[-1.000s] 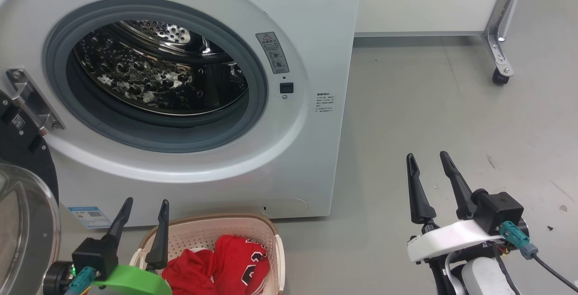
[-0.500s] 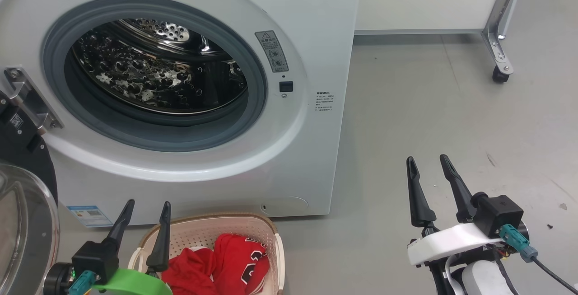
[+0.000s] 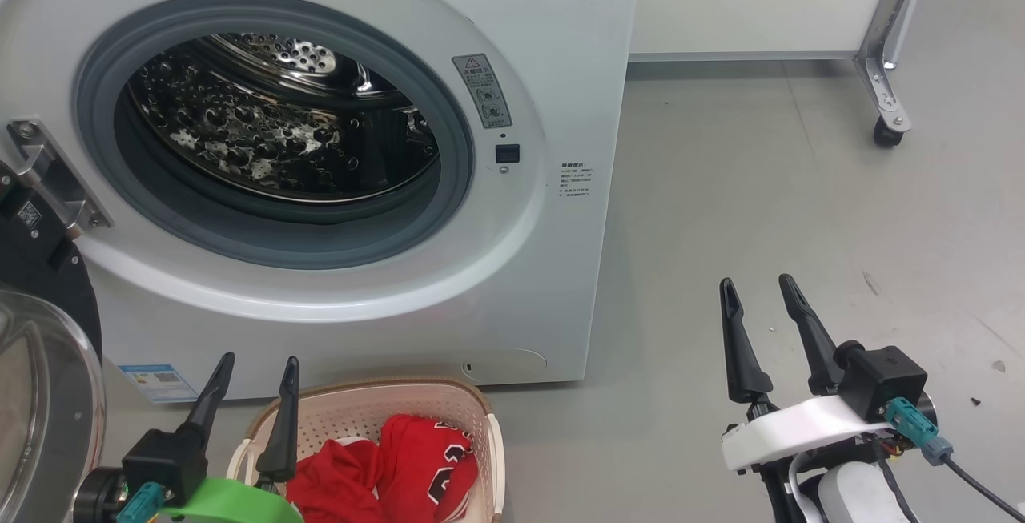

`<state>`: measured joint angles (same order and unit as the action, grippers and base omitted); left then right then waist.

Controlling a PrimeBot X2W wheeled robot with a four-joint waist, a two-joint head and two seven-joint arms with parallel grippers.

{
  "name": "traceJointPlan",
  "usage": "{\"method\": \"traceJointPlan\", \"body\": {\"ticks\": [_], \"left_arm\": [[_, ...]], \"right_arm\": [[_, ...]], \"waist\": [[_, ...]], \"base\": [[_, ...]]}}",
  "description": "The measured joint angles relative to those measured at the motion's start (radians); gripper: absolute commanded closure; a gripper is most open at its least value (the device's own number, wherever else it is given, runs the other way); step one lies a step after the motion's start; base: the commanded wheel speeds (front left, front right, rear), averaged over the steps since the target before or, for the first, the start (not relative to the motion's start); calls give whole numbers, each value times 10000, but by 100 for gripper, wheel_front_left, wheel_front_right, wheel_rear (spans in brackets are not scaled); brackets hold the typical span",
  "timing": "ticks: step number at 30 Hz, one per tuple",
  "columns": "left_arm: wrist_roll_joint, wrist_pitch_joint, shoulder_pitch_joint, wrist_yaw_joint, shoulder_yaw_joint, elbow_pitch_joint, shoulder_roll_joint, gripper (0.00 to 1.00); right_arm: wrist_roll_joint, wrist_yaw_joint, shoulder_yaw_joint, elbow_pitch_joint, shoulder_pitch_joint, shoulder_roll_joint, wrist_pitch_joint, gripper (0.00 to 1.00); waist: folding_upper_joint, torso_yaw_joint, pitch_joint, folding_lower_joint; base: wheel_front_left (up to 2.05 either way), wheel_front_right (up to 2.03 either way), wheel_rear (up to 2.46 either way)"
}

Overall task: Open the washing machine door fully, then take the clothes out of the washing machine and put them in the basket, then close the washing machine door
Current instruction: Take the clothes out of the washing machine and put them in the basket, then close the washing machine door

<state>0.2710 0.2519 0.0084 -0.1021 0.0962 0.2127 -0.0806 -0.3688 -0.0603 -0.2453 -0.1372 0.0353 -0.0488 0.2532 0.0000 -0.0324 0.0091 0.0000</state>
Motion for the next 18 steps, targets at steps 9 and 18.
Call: {"method": "traceJointPlan", "body": {"ticks": [9,18], "left_arm": [[4,0,111,0,-77,-58,17,0],[35,0,179,-2,-115,-63,42,0]], "right_arm": [[0,0,-29,-2,0,0,0,0],[0,0,-35,-6,0,0,0,0]], "waist": [[0,-18,-1,0],[0,-34,5,0]], "base": [[0,0,0],[0,0,0]]}}
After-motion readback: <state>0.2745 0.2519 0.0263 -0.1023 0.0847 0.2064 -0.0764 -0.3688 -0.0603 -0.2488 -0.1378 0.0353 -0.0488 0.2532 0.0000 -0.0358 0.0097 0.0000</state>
